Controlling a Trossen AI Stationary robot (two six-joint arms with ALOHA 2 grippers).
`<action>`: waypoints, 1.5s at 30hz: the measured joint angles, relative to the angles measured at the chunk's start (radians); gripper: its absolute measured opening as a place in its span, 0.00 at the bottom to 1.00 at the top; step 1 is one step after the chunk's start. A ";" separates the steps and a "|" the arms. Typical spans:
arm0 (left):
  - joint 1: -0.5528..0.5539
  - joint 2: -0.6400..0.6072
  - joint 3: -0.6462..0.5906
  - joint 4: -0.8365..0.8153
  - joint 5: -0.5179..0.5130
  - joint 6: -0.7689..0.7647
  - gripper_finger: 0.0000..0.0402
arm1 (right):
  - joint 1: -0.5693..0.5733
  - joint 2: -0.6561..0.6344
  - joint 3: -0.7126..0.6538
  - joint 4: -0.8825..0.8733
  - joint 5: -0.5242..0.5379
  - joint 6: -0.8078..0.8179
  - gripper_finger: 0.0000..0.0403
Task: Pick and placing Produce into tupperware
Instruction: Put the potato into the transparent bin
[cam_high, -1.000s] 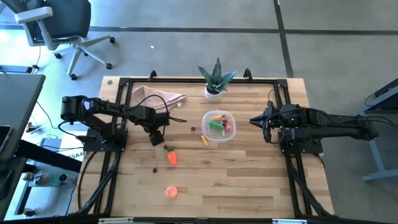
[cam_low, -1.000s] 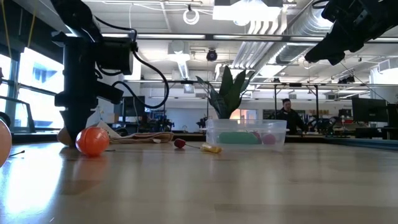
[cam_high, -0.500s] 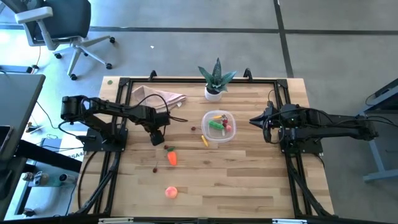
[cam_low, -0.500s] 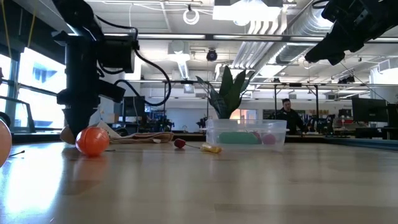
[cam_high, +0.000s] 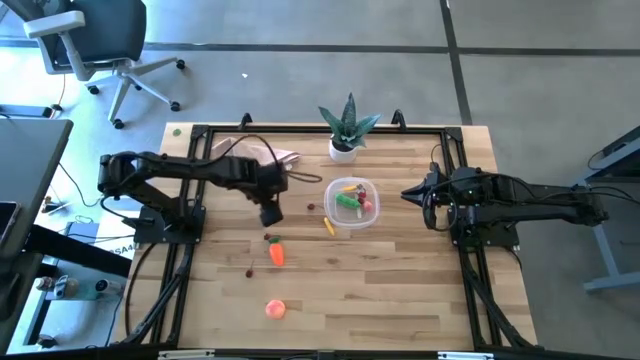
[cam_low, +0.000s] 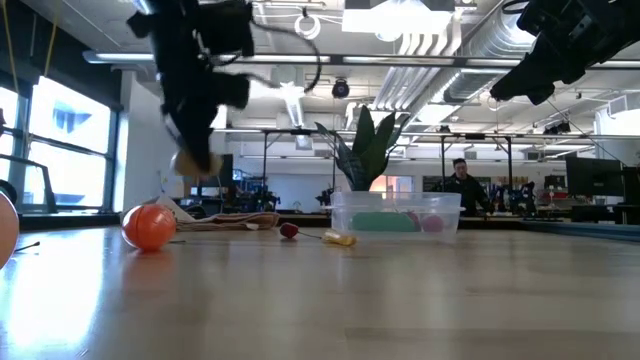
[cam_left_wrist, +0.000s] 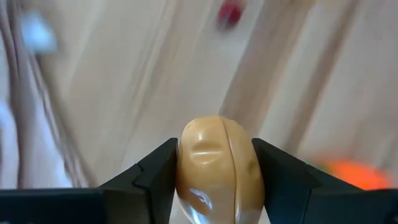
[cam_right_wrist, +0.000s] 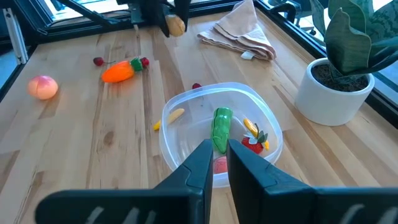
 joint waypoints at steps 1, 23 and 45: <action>0.000 0.000 0.031 0.005 0.005 0.007 0.45 | 0.000 0.000 0.000 0.000 0.000 0.000 0.09; -0.057 0.197 0.414 0.329 0.218 0.157 0.48 | 0.000 0.000 0.000 0.000 0.003 0.000 0.09; -0.065 0.632 0.618 0.310 0.134 0.291 0.45 | 0.000 0.000 0.000 0.000 0.006 0.000 0.09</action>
